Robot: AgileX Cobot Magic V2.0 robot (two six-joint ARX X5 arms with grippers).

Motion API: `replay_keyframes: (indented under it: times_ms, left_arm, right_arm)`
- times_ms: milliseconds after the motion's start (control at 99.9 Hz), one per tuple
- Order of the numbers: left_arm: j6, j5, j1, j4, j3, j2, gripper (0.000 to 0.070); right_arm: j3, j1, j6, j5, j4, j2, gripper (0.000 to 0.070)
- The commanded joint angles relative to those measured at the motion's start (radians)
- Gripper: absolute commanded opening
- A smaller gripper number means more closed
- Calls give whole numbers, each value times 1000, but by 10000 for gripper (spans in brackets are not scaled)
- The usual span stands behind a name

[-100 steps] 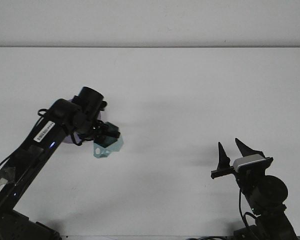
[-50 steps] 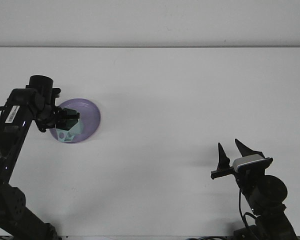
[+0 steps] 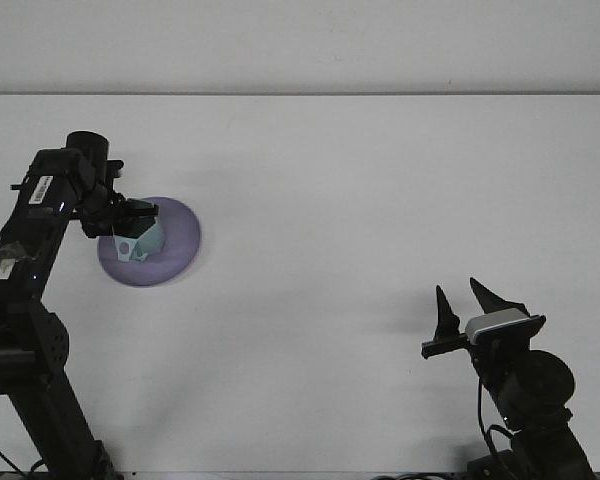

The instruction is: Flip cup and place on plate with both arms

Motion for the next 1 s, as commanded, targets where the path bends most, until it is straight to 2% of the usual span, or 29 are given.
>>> replay_keyframes:
  times_ms: [0, 90, 120, 220, 260, 340, 580, 861, 931, 991]
  left_arm:
    - [16, -3, 1, -14, 28, 34, 13]
    - [24, -3, 1, -10, 29, 43, 44]
    - [24, -3, 1, -8, 29, 44, 98]
    - [23, -3, 2, -5, 35, 44, 350]
    - [22, -3, 2, -5, 42, 44, 398]
    - [22, -3, 3, -8, 78, 44, 433]
    - [-16, 14, 3, -89, 243, -13, 436]
    - [-50, 17, 4, -87, 246, -302, 418]
    - [-81, 17, 4, -84, 246, -383, 393]
    - [-86, 17, 3, -83, 238, -449, 261]
  right_arm:
    - [0, 2, 0, 0, 6, 3, 377]
    - [0, 3, 0, 0, 6, 3, 377]
    - [0, 3, 0, 0, 6, 4, 377]
    - [0, 3, 0, 0, 6, 4, 377]
    - [0, 3, 0, 0, 6, 4, 377]
    - [0, 3, 0, 0, 6, 4, 377]
    - [0, 2, 0, 0, 6, 4, 377]
    - [1, 2, 0, 29, 6, 4, 374]
    - [1, 1, 0, 35, 6, 4, 310]
    - [1, 1, 0, 35, 6, 4, 215]
